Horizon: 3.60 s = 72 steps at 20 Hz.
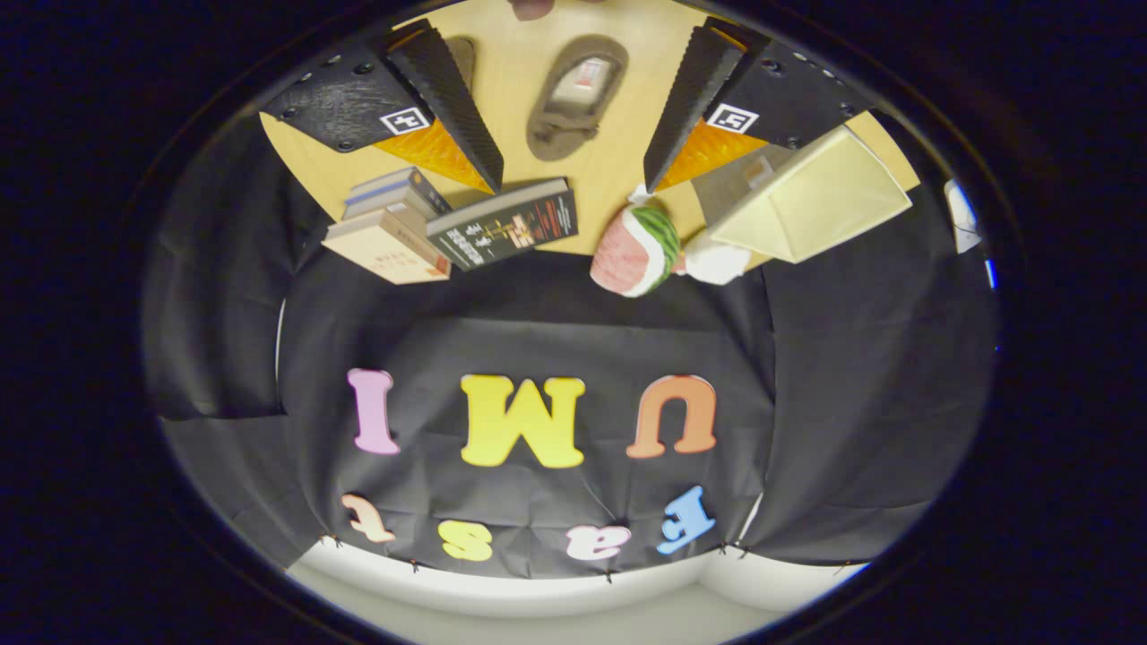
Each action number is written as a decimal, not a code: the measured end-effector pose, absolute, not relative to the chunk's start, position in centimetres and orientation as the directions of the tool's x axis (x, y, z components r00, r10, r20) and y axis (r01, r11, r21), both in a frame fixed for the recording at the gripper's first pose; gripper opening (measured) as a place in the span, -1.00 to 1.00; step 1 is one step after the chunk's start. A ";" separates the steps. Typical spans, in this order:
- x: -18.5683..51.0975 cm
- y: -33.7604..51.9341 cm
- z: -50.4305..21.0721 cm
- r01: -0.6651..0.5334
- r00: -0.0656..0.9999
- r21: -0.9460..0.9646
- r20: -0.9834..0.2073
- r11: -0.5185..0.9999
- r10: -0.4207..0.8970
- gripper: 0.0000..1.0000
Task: Open the storage box then place both shoes into the box .Put the left shoe in first, then the right shoe, with the right side of both shoes facing outward in a uniform manner.
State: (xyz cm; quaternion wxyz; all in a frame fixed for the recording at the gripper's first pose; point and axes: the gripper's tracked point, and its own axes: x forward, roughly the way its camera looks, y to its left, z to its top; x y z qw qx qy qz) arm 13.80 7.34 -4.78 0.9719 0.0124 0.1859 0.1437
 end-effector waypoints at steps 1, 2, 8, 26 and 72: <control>14.0 6.8 -6.8 -0.253 0.875 0.087 -0.404 0.964 0.266 0.92; 14.6 6.5 -8.5 -0.239 0.857 0.101 -0.445 0.966 0.259 0.92; 16.0 7.0 -15.9 -0.172 0.738 0.185 -0.627 0.968 0.251 0.81; 16.8 8.7 -20.1 -0.043 0.542 0.518 -0.706 0.854 0.456 -1.00; 8.8 42.0 -9.6 -0.083 0.494 0.694 -0.595 0.716 0.634 -0.73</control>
